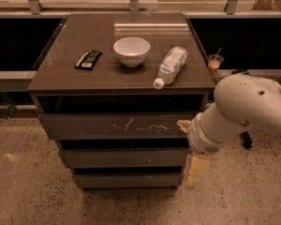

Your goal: Open middle drawer

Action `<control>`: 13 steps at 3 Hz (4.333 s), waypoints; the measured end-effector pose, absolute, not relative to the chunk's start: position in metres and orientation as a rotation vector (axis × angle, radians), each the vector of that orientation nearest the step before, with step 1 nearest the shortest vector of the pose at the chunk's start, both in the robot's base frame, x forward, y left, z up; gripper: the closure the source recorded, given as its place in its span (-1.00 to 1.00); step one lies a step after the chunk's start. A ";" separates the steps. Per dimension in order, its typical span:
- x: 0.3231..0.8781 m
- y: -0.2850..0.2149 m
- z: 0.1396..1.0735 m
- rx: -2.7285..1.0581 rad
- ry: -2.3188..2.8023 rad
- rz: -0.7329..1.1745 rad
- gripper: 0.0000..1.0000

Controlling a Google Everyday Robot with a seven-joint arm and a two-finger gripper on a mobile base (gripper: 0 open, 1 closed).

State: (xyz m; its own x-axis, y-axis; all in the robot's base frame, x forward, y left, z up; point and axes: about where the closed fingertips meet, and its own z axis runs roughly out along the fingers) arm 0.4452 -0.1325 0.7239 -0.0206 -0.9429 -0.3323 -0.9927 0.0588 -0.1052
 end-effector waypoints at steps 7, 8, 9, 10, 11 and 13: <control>0.490 -0.162 0.513 -1.995 1.701 0.188 -1.00; 0.507 -0.169 0.473 -1.930 1.738 0.256 -1.00; 0.530 -0.174 0.445 -1.896 1.777 0.282 -1.00; 0.559 -0.185 0.434 -1.868 1.814 0.276 -1.00; 0.584 -0.190 0.429 -1.859 1.831 0.273 -0.72; 0.604 -0.183 0.424 -1.888 1.848 0.278 0.10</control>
Offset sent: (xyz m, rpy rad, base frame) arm -0.0102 -0.0208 -0.1384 0.0214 -0.0922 0.3013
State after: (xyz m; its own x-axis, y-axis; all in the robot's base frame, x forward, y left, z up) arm 0.6037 -0.1826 0.4236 0.0674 -0.8830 -0.4645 -0.9807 0.0271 -0.1938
